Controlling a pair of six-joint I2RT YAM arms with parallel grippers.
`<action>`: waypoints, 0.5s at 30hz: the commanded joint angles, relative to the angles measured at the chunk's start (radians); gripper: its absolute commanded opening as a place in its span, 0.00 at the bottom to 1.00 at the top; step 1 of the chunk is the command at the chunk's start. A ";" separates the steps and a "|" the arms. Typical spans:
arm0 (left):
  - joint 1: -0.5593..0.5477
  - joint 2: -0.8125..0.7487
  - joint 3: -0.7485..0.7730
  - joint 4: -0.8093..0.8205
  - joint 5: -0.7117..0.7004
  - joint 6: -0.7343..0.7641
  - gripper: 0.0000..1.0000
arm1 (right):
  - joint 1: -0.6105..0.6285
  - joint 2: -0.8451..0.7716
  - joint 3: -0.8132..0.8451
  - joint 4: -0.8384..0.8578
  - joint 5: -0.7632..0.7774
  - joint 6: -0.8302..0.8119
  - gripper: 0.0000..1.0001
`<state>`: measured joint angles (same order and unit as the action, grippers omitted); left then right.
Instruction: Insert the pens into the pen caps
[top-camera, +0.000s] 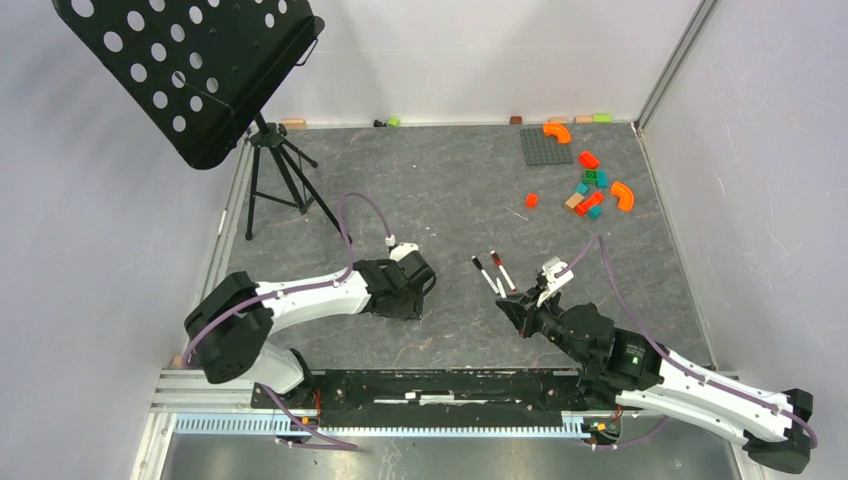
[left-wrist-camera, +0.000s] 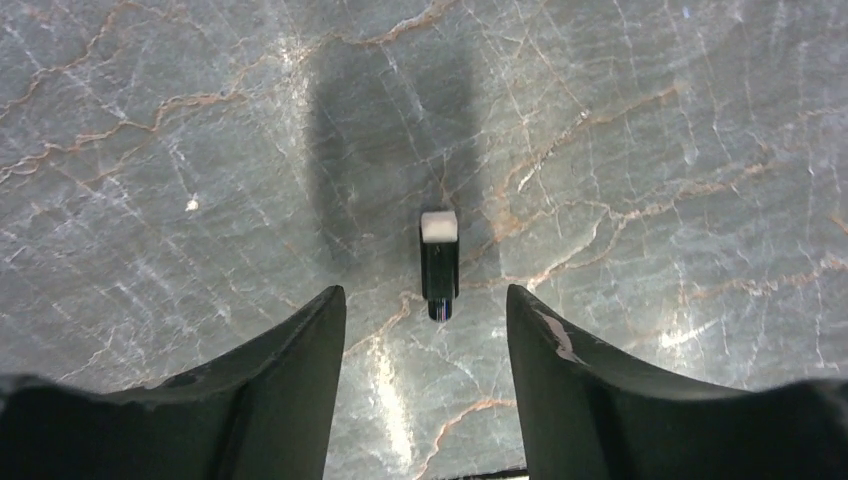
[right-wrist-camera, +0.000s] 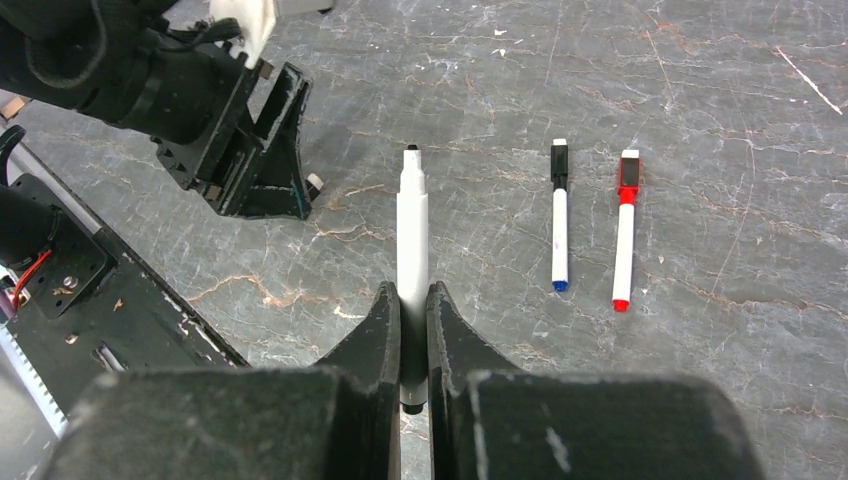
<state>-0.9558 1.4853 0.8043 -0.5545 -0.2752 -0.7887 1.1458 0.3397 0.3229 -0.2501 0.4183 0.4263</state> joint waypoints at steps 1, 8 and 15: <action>-0.003 -0.067 0.053 -0.081 0.034 0.082 0.67 | 0.006 0.001 -0.005 0.039 -0.008 0.014 0.01; -0.001 -0.016 0.147 -0.173 0.081 0.193 0.61 | 0.006 0.029 -0.008 0.061 -0.031 0.015 0.01; 0.036 0.056 0.189 -0.174 0.103 0.235 0.52 | 0.007 0.021 -0.015 0.062 -0.028 0.016 0.01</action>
<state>-0.9371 1.5078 0.9497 -0.7017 -0.1978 -0.6182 1.1458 0.3668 0.3119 -0.2348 0.3931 0.4324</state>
